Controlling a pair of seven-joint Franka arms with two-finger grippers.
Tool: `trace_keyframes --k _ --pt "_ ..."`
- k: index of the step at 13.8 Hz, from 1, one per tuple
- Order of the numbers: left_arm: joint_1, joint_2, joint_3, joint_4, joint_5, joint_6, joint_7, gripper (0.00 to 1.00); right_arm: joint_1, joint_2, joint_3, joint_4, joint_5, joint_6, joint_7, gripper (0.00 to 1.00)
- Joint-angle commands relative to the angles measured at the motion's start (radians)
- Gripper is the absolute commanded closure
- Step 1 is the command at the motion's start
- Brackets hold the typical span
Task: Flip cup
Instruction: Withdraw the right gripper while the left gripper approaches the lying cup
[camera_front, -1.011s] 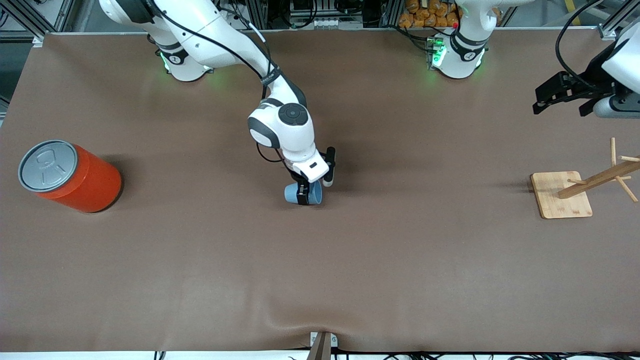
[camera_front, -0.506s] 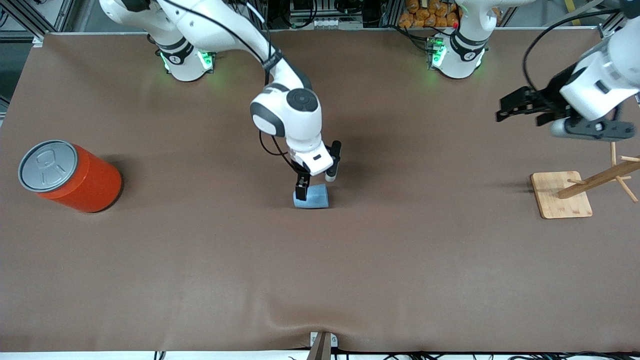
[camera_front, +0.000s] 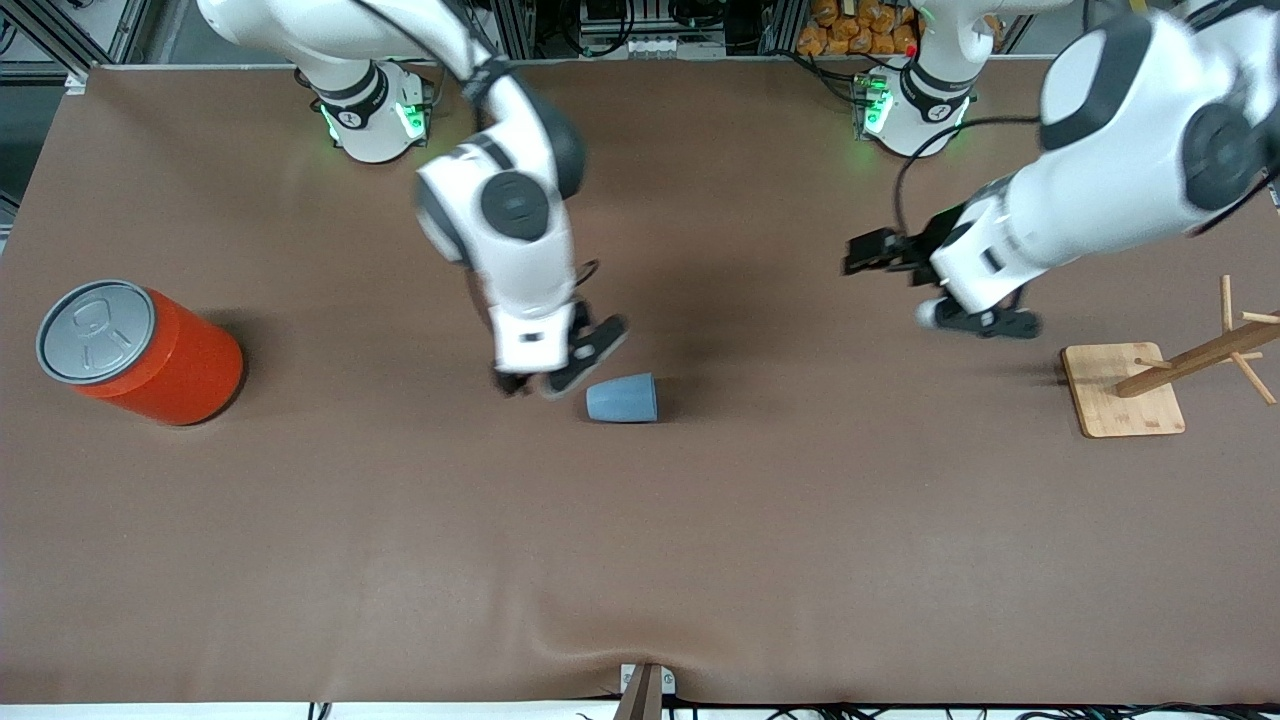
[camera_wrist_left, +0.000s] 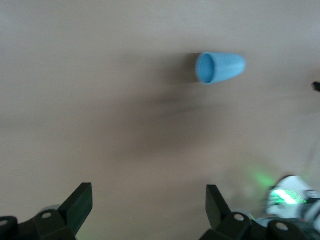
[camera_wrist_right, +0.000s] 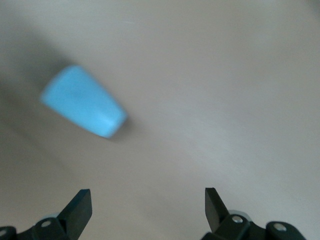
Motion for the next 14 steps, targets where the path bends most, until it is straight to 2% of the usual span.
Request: trace_keyframes --k 1,3,5,6,8,11,14 --pt "-0.021 0.022 -0.034 -0.150 -0.148 0.248 -0.002 0.00 -0.165 -0.062 0.022 -0.025 0.027 -0.024 0.031 0.00" --pt "-0.058 0.141 -0.042 -0.132 -0.173 0.362 0.013 0.00 -0.272 -0.100 0.020 -0.025 0.072 -0.061 0.034 0.00" --pt "-0.098 0.223 -0.063 -0.129 -0.248 0.507 0.018 0.00 -0.378 -0.128 0.019 -0.030 0.136 -0.102 0.033 0.00" --pt "-0.113 0.266 -0.068 -0.122 -0.298 0.546 0.042 0.00 -0.429 -0.151 0.020 -0.056 0.164 -0.125 0.033 0.00" --pt "-0.124 0.347 -0.068 -0.102 -0.432 0.571 0.208 0.00 -0.507 -0.236 0.016 -0.129 0.207 -0.162 0.031 0.00" --pt "-0.132 0.465 -0.068 -0.062 -0.688 0.572 0.503 0.00 -0.512 -0.350 -0.045 -0.199 0.231 -0.243 0.074 0.00" --pt "-0.152 0.577 -0.068 0.012 -0.829 0.572 0.686 0.04 -0.518 -0.416 -0.047 -0.194 0.232 -0.329 0.174 0.00"
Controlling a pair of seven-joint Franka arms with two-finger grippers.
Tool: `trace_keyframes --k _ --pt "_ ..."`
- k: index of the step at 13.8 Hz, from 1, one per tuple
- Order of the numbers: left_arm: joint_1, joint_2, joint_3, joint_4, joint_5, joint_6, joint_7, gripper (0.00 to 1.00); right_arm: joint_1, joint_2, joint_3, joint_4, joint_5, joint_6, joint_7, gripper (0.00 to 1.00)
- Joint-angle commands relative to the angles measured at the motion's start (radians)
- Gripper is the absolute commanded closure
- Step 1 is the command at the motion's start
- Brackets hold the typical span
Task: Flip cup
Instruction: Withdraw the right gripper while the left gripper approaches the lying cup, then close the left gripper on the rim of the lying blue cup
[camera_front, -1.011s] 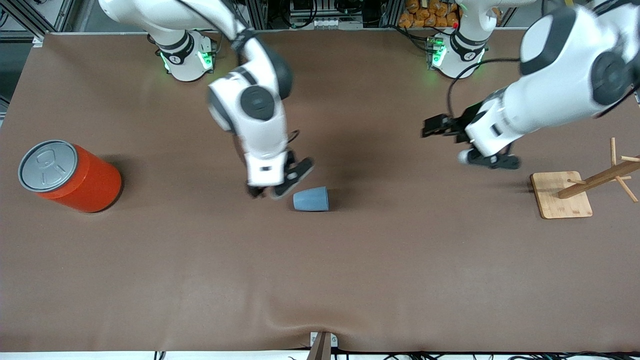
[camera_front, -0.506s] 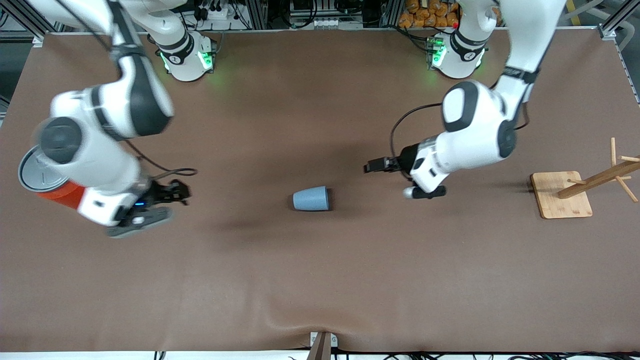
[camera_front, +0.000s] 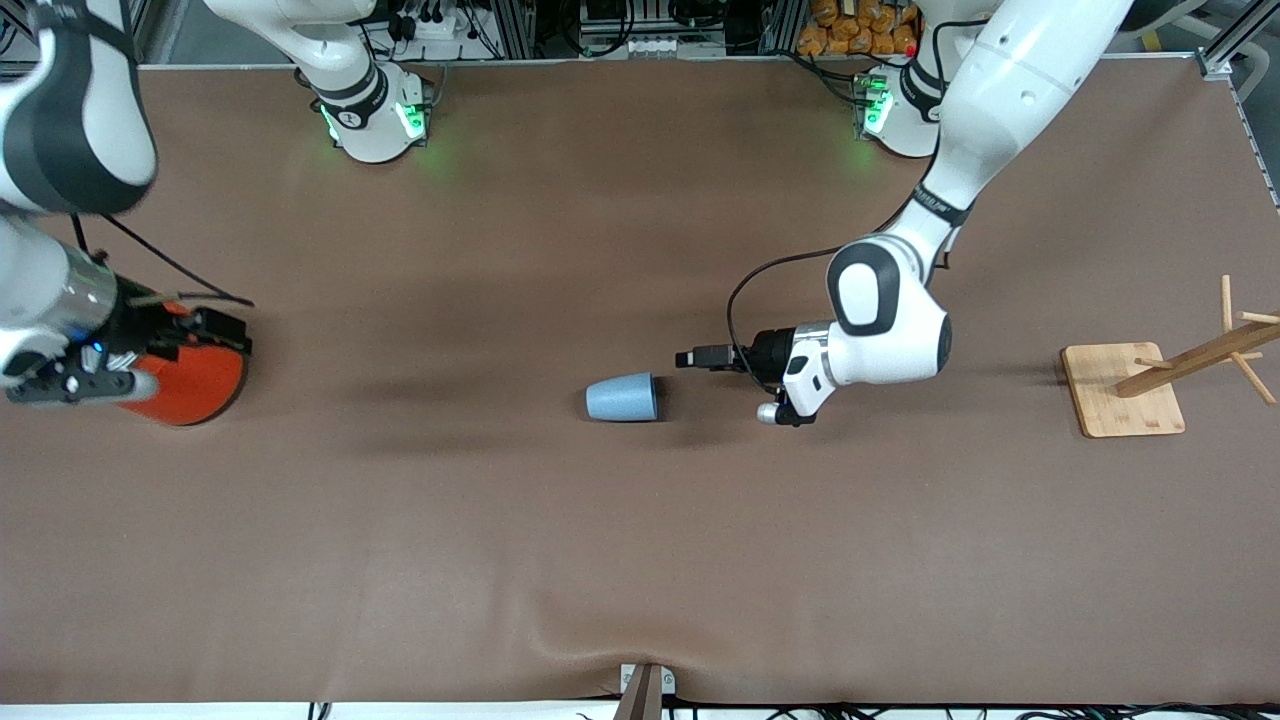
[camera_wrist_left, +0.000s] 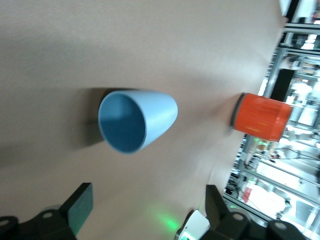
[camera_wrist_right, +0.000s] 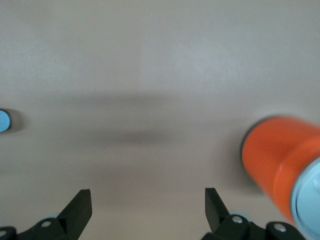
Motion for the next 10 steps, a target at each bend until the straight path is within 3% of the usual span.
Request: trace_keyframes --k 1,4,6,10 --pt "-0.031 0.095 -0.002 0.099 -0.083 0.004 0.089 0.07 -0.002 -0.093 -0.002 -0.045 0.020 -0.037 0.068 0.00" --pt "-0.050 0.126 0.001 0.113 -0.101 0.021 0.092 0.11 -0.013 -0.109 -0.014 0.010 -0.001 -0.133 0.057 0.00" --pt "-0.053 0.149 0.001 0.125 -0.104 0.025 0.098 0.14 -0.006 -0.103 -0.010 0.088 -0.079 -0.213 0.056 0.00" --pt "-0.080 0.166 0.005 0.141 -0.106 0.048 0.098 0.17 -0.013 -0.097 -0.010 0.122 -0.095 -0.226 0.052 0.00"
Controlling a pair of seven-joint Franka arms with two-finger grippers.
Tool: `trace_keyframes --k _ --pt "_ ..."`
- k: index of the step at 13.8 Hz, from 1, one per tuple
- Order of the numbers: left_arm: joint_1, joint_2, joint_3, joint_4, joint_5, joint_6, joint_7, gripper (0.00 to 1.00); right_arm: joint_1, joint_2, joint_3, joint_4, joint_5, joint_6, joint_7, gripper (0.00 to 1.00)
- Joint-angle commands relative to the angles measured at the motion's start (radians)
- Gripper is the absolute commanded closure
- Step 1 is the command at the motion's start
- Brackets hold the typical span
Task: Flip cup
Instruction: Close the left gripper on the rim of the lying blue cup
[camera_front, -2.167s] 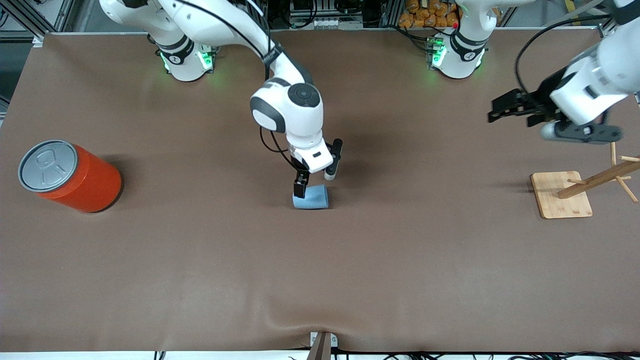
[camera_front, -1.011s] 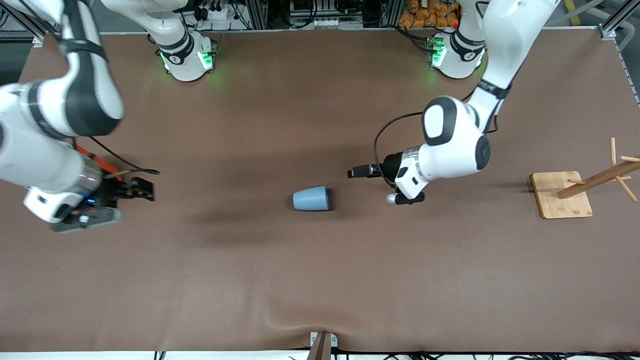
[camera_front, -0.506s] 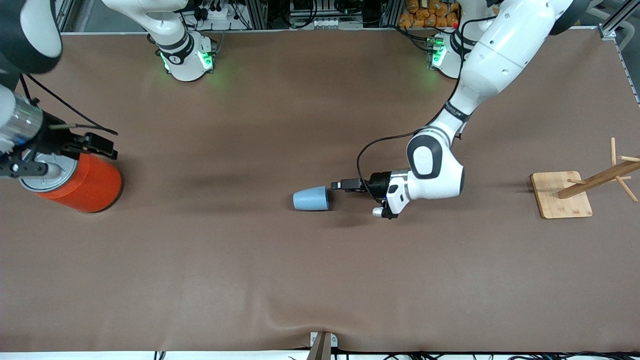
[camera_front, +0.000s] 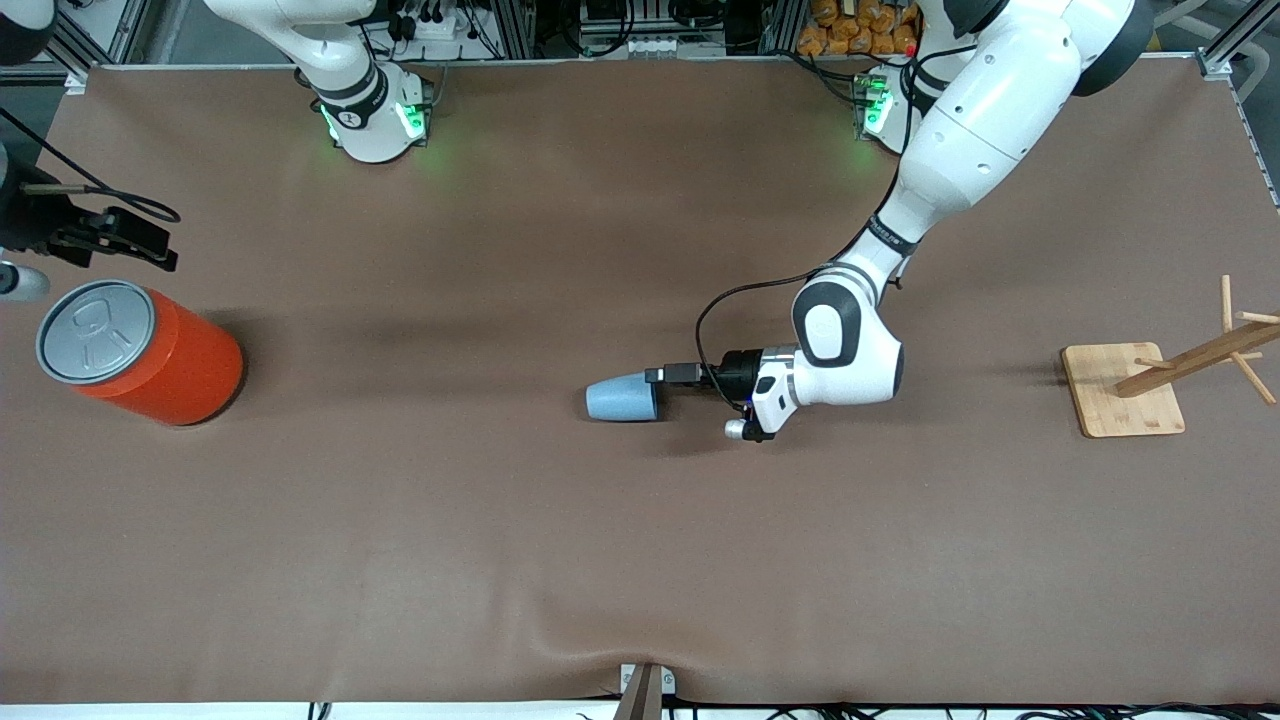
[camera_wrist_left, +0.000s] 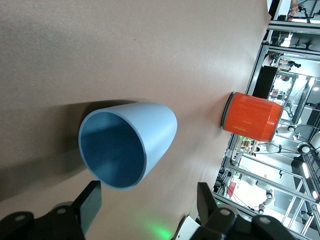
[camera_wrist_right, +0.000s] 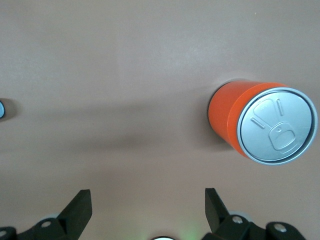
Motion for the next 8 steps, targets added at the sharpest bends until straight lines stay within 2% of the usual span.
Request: trace_keyframes --k 1,8 --pt "-0.032 0.024 0.007 0.028 -0.034 0.044 0.022 0.18 -0.014 0.009 0.009 0.017 -0.011 -0.008 0.005 0.00" --pt "-0.075 0.107 0.008 0.134 -0.036 0.099 0.025 0.26 -0.012 0.009 0.009 0.017 -0.007 -0.008 0.005 0.00"
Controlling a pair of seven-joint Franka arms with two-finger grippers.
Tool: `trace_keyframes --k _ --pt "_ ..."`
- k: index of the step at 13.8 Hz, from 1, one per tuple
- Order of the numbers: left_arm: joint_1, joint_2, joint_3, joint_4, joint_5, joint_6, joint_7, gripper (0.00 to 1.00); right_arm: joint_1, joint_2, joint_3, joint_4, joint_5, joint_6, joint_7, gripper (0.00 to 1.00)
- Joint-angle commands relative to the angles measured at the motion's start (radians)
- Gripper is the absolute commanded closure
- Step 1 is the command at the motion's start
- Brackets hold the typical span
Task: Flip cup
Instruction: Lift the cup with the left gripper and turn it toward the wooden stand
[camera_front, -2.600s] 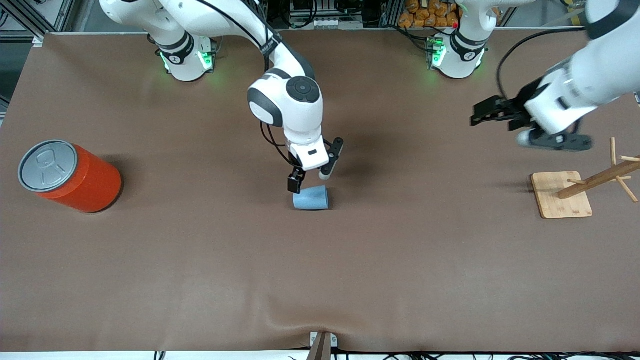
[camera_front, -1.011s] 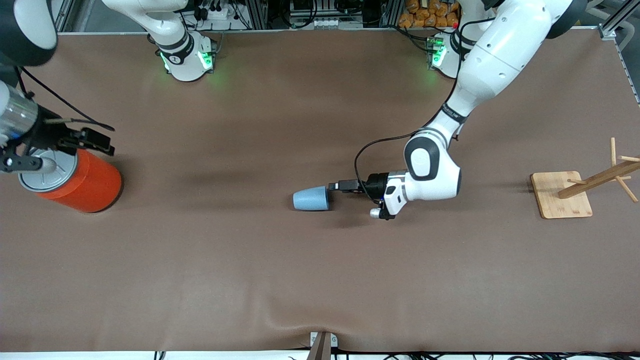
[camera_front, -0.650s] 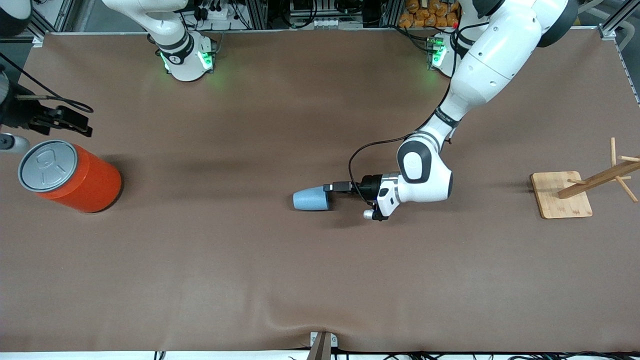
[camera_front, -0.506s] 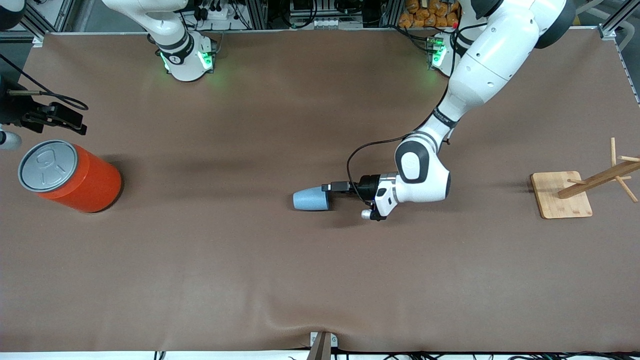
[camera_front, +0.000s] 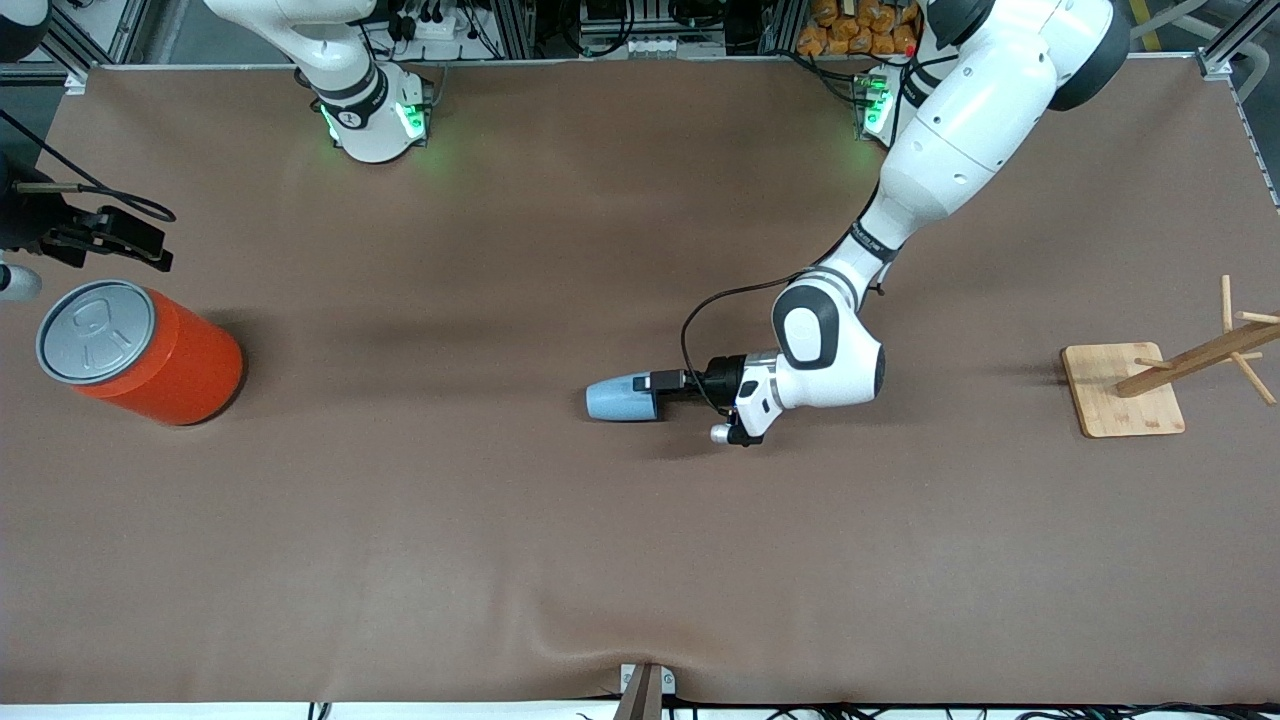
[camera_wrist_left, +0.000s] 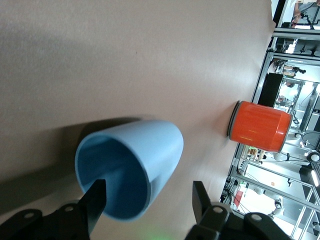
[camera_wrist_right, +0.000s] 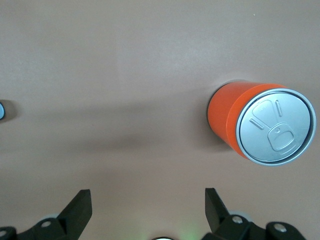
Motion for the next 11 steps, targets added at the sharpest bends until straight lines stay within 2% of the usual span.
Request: trace_keyframes --k 1,3,5,6,7,11 --pt "-0.036 0.054 0.007 0.076 -0.035 0.041 0.027 0.29 -0.012 0.005 0.010 0.014 -0.007 -0.010 0.004 0.00" --pt "-0.046 0.056 0.007 0.079 -0.036 0.044 0.025 0.46 -0.012 0.005 0.009 0.009 -0.009 -0.021 0.004 0.00" --pt "-0.046 0.054 0.007 0.079 -0.036 0.044 0.025 0.70 -0.014 0.005 0.009 0.006 -0.011 -0.023 0.004 0.00" --pt "-0.046 0.051 0.007 0.079 -0.033 0.044 0.025 0.92 -0.014 0.005 0.009 0.008 -0.009 -0.020 0.004 0.00" --pt "-0.045 0.048 0.007 0.079 -0.032 0.044 0.025 1.00 -0.014 0.005 0.009 0.009 -0.011 -0.017 0.004 0.00" --pt "-0.034 -0.007 0.035 0.079 -0.003 0.049 0.008 1.00 -0.011 0.005 0.009 0.009 -0.009 -0.013 0.004 0.00"
